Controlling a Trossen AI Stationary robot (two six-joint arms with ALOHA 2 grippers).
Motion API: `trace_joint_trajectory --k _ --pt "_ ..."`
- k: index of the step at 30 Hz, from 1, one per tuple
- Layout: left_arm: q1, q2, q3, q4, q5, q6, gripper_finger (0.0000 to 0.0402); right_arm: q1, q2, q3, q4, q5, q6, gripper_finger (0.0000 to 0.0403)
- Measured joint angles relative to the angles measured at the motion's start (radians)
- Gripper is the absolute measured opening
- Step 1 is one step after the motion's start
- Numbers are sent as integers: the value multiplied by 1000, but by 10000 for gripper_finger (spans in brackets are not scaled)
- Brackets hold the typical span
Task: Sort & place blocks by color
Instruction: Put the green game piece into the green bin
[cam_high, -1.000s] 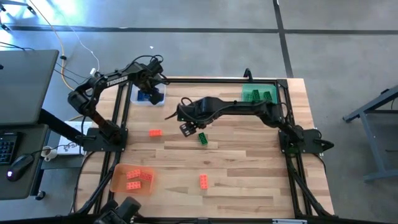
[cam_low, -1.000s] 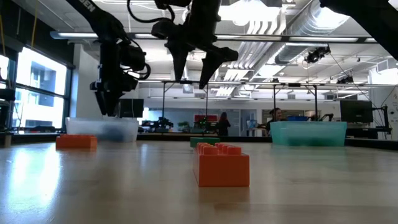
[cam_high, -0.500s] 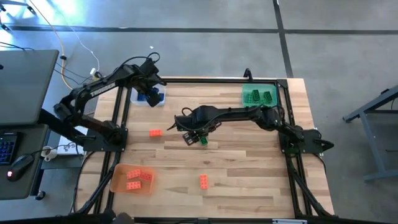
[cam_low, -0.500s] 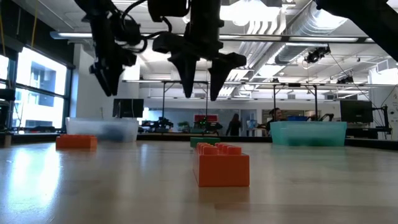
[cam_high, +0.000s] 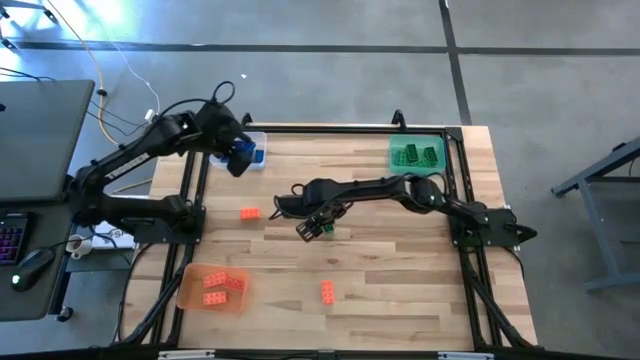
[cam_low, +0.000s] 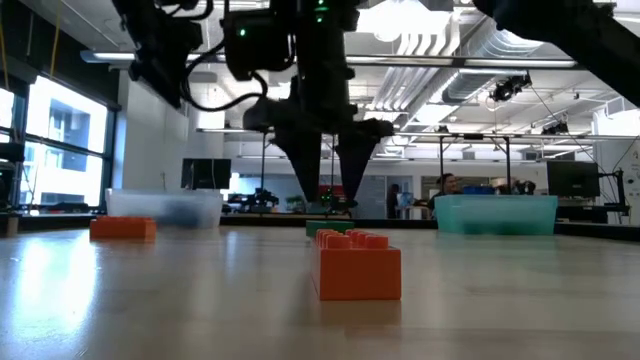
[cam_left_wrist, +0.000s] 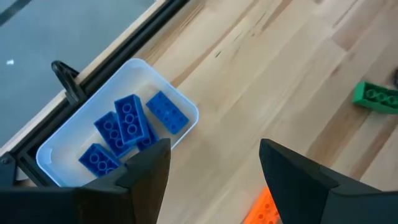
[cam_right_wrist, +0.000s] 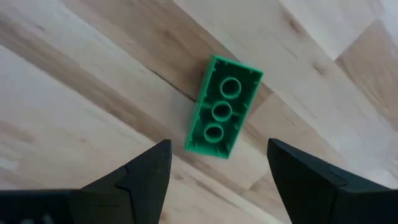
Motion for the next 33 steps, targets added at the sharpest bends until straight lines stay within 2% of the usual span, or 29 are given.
trace_joint_trajectory --k 14,18,24,33 --pt "-5 -32 0 1 -4 -24 232 -11 89 0 39 -44 -54 248" --pt "-5 -32 0 1 -8 -24 232 -11 98 1 38 -57 -86 216" --pt "-5 -32 0 1 -8 -24 232 -21 100 2 36 -61 -129 119" --pt "-5 -32 0 2 -7 35 232 -70 95 0 -25 -71 -218 112"
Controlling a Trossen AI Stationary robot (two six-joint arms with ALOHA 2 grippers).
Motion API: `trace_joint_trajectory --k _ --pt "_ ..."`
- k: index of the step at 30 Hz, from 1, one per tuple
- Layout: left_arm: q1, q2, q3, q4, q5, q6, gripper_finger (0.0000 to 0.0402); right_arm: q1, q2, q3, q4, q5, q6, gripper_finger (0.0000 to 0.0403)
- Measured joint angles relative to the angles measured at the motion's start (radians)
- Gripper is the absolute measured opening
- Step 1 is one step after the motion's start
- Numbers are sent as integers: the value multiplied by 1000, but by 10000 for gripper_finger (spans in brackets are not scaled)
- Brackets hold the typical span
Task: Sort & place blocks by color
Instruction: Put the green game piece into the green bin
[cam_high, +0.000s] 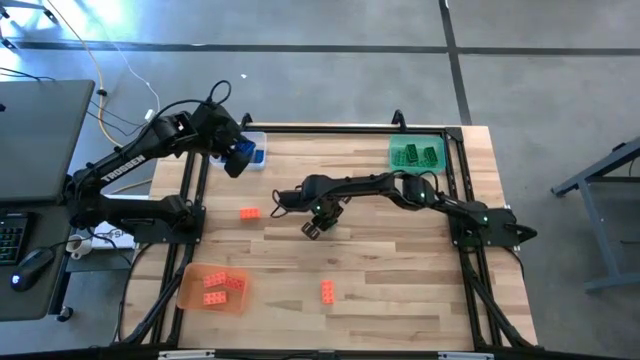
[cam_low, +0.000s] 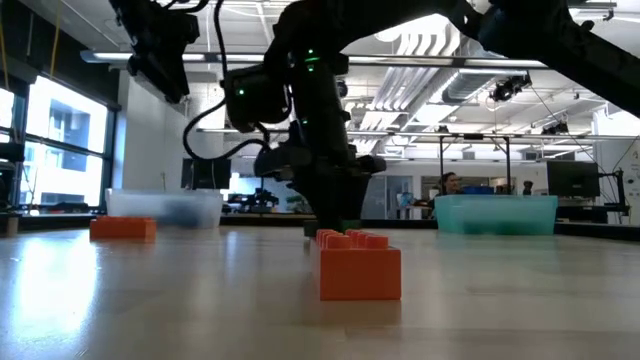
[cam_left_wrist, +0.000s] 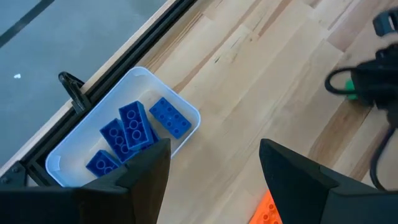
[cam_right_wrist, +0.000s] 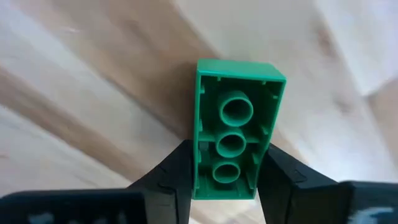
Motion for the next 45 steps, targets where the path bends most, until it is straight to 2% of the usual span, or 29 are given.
trace_joint_trajectory --k 3,15,36,45 --pt "0 0 0 5 0 10 232 -19 -15 -2 -34 14 -18 112" --pt "0 1 0 6 0 16 232 -82 -123 0 -81 189 -16 112" --pt "0 1 0 47 0 74 232 -226 -265 0 -130 590 -31 112" --pt "0 1 0 77 3 74 232 -269 -268 0 -129 601 -205 112"
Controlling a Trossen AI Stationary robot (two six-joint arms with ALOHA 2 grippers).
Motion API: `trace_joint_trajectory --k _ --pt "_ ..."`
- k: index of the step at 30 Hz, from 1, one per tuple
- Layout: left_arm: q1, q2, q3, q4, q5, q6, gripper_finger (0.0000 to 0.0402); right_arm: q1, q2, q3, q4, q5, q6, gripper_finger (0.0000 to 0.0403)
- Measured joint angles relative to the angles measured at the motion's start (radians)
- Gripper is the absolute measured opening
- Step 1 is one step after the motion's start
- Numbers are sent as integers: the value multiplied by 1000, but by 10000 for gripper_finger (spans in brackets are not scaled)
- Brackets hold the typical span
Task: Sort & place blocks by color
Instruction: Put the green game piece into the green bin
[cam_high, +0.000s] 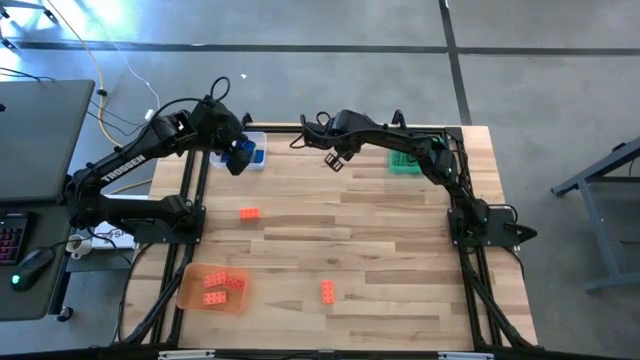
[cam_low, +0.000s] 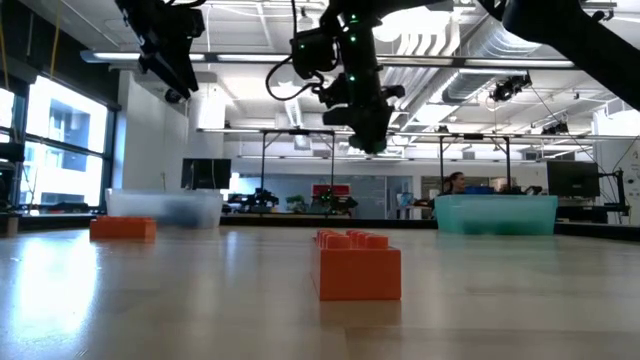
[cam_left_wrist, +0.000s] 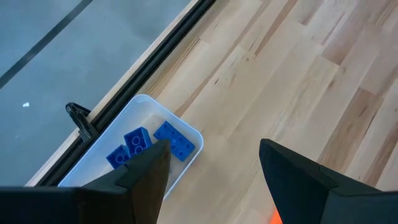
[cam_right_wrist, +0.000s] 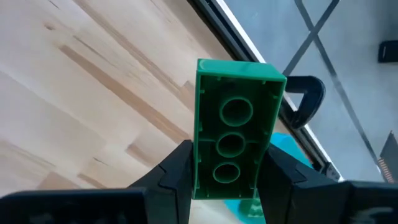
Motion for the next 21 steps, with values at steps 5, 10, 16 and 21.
trace_joint_trajectory --k 5,10,16,21 --pt "0 0 0 0 -11 0 232 -22 0 0 0 -10 -61 112" --pt "0 0 0 0 -41 0 232 -33 -3 -1 0 -10 -109 112" --pt "0 0 0 0 -56 0 232 -44 -8 -1 0 -26 -127 112" --pt "1 0 0 0 -56 0 232 -44 -8 -1 0 -43 -127 112"
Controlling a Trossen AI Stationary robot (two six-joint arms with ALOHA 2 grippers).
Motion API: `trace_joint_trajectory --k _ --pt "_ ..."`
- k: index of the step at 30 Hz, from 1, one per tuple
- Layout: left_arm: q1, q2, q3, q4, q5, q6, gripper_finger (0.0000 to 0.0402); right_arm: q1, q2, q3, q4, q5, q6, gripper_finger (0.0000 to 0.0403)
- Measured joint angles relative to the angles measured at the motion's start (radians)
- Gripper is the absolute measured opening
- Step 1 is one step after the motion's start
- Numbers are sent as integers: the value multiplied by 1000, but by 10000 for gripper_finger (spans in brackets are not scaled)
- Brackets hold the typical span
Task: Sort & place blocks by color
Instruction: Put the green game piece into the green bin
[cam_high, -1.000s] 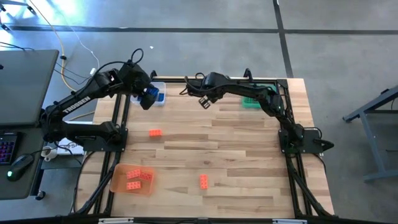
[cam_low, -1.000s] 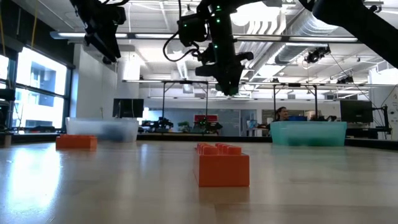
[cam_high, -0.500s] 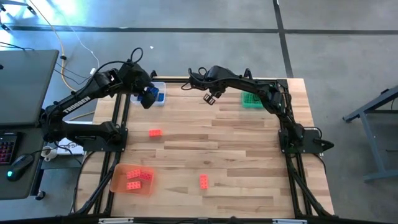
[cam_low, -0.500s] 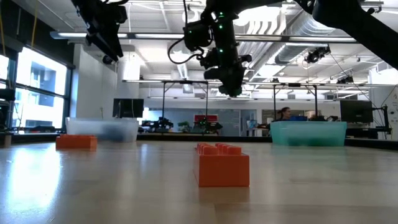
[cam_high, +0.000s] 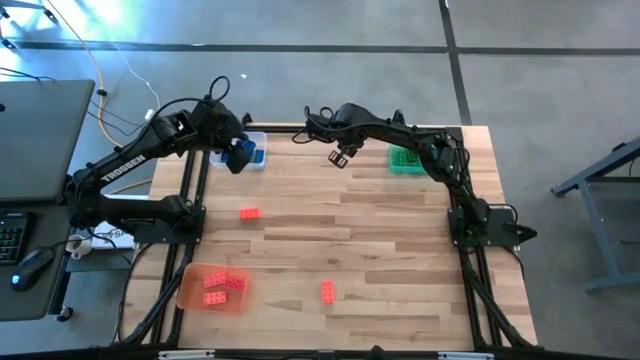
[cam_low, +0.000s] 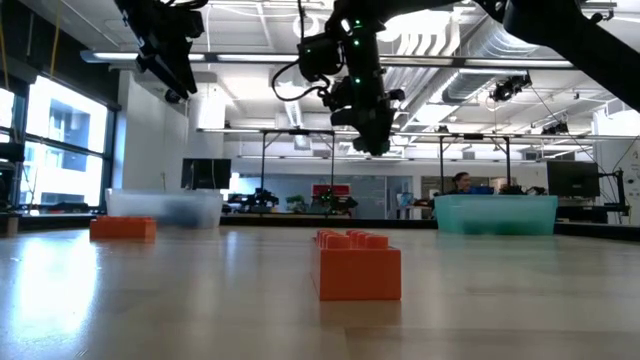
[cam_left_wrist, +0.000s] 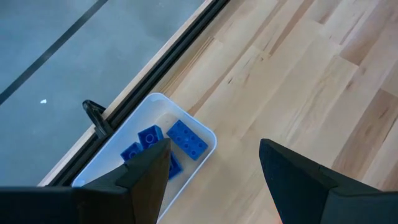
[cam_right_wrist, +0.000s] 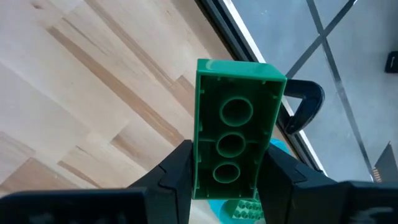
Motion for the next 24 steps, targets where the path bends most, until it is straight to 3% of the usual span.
trace_joint_trajectory --k 7,15,24 --pt "1 0 0 0 0 0 232 7 -61 -56 8 -8 14 112" --pt "1 0 0 11 -7 0 232 -6 -402 -546 85 13 124 112" --pt "1 0 0 48 -7 -1 232 -97 -695 -879 313 2 252 112"
